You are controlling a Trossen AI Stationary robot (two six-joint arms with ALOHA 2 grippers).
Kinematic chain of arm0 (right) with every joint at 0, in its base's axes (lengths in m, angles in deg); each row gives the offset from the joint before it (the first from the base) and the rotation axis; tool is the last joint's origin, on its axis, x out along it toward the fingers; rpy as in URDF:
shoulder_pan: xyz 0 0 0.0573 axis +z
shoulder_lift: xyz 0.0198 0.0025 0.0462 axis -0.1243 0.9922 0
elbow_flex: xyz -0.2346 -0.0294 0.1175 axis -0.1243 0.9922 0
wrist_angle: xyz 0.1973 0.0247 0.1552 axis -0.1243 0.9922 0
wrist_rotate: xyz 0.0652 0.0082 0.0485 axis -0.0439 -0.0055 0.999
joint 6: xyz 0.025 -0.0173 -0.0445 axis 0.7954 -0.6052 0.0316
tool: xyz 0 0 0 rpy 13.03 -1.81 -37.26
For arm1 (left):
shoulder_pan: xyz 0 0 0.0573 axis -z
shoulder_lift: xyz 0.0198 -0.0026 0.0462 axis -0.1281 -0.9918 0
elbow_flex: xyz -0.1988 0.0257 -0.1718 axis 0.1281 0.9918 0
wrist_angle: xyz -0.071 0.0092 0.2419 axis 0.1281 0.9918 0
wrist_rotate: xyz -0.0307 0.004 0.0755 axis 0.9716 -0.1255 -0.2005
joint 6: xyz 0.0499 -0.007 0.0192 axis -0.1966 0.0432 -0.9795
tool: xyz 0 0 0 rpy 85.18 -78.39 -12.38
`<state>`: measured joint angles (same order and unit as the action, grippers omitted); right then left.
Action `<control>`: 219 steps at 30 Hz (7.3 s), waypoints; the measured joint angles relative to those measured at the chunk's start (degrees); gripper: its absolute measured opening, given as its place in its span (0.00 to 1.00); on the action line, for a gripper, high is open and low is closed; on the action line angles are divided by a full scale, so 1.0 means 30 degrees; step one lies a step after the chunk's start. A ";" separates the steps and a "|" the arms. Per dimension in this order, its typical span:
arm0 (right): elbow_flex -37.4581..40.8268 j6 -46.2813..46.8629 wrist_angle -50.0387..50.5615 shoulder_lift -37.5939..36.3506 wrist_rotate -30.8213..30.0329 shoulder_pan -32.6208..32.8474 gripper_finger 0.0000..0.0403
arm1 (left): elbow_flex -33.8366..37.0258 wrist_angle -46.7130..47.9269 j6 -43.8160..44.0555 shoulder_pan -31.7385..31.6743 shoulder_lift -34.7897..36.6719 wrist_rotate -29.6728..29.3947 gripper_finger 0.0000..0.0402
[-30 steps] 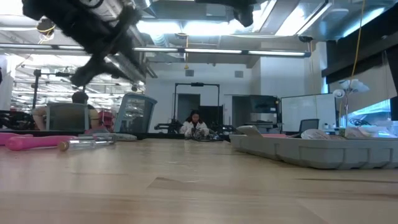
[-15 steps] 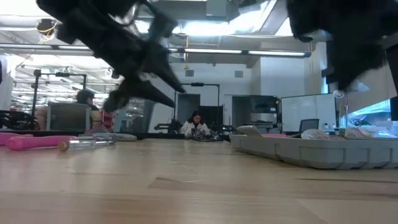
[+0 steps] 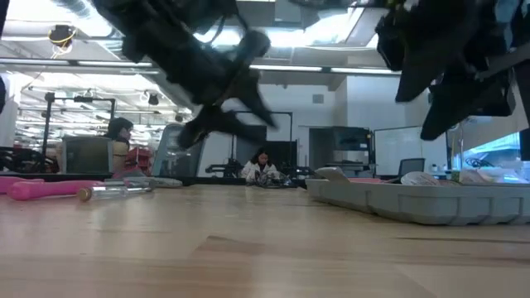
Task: Prefit tool cases
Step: Remove the orange allen wrench set from the gray prefit tool case, then remove the orange allen wrench set from the gray tool case
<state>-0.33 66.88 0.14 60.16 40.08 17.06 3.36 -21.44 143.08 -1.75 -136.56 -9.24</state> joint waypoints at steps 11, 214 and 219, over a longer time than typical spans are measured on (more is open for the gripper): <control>0.0015 -0.0342 0.0308 0.1184 0.3024 -0.2109 0.58 | 0.0014 -0.3258 0.2741 0.1883 -0.3400 0.1706 0.28; -0.1304 -2.3995 -0.4782 0.5986 -0.4004 -0.1725 0.50 | -0.4617 0.2388 -0.7060 0.4845 -0.6045 -0.2054 0.00; -0.1333 -2.3986 -0.4917 0.6193 -0.4031 -0.1863 0.48 | -0.4617 0.2500 -0.6942 0.4845 -0.6045 -0.2046 0.00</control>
<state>-4.33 -5.08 -14.61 78.74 27.98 11.47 -10.49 -13.94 122.26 12.78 -154.69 -15.38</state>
